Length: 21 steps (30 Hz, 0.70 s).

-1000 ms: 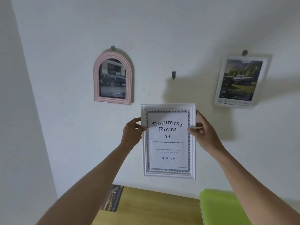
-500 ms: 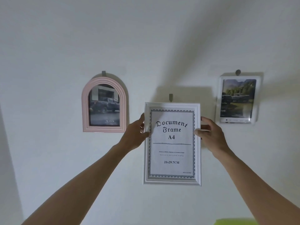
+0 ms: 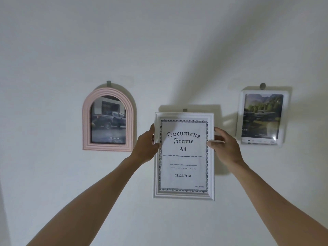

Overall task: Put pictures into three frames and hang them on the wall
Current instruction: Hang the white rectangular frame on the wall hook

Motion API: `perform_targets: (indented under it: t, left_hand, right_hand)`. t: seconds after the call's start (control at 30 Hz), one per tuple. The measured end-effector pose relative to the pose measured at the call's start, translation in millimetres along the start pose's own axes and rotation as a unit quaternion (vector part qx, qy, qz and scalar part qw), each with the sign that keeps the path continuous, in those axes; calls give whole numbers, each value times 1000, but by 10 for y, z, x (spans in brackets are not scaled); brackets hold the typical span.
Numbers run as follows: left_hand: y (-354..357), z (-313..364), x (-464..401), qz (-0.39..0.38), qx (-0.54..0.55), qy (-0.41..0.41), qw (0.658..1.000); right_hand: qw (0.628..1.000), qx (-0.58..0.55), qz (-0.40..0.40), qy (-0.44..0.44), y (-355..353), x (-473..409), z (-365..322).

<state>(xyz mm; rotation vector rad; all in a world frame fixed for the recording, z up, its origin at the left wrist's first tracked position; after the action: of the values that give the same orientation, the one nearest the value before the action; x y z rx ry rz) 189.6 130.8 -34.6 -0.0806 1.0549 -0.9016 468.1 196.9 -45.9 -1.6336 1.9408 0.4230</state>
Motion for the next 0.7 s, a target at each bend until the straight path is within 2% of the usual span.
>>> perform_targets:
  t: [0.4,0.57,0.7]
  left_hand:
    - [139,-98,16,25,-12,5,1000]
    - [169,-186,-12,52,-41,-2,998]
    - [201,-252,-34,70,-53,-7,996]
  right_hand:
    - [1000,-2,-1,-24,82,-39,214]
    - [995,56,27,-74,101,-60,241]
    - [992,60,33,-102,146,-97,244]
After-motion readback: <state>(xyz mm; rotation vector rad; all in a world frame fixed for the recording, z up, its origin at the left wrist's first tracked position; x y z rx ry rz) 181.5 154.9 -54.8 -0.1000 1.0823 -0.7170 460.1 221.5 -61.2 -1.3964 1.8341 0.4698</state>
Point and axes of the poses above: each hand's wrist, its own x-axis away from the middle knuckle, its own y-axis out of the palm, z = x × y, the point moved 5 cm from there along -x, towards the middle knuckle, and after that the axes turned 8 degrees about z, right-handed, at the moved point
